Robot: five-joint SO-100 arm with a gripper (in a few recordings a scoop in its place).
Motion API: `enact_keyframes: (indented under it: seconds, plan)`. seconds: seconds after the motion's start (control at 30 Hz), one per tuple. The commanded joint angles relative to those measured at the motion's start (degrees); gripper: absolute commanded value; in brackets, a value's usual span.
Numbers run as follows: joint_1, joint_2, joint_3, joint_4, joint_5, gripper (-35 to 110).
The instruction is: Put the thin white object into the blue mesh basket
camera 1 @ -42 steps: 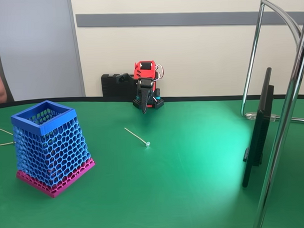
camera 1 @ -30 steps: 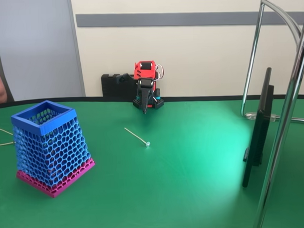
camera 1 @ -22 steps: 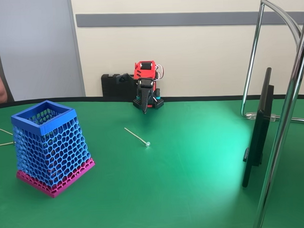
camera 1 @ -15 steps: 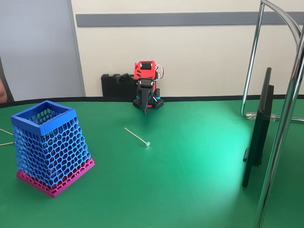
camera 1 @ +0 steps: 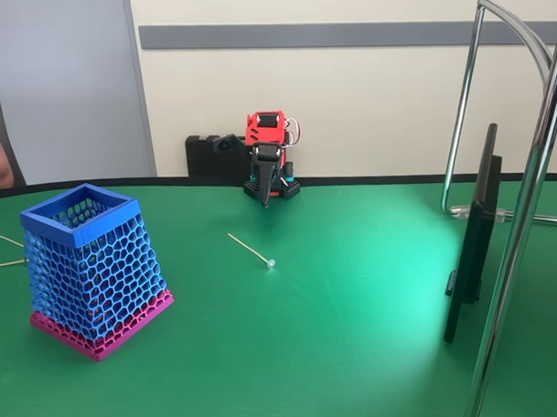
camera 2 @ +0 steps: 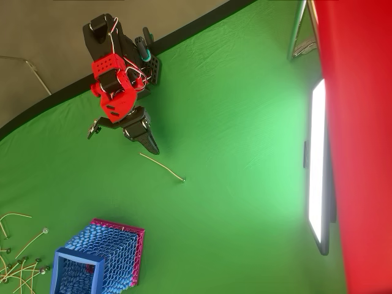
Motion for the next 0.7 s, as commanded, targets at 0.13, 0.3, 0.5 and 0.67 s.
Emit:
enact_keyframes:
  seconds: [0.13, 0.3, 0.5, 0.67]
  plan:
    - [0.4, 0.1, -0.5, 1.7, 2.0, 1]
    - [0.0, -1.7, -4.0, 3.5, 1.8, 1]
    - [1.3, -9.7, -8.3, 1.8, 1.8, 1]
    - [3.6, -20.3, -12.7, -2.5, 5.1, 1]
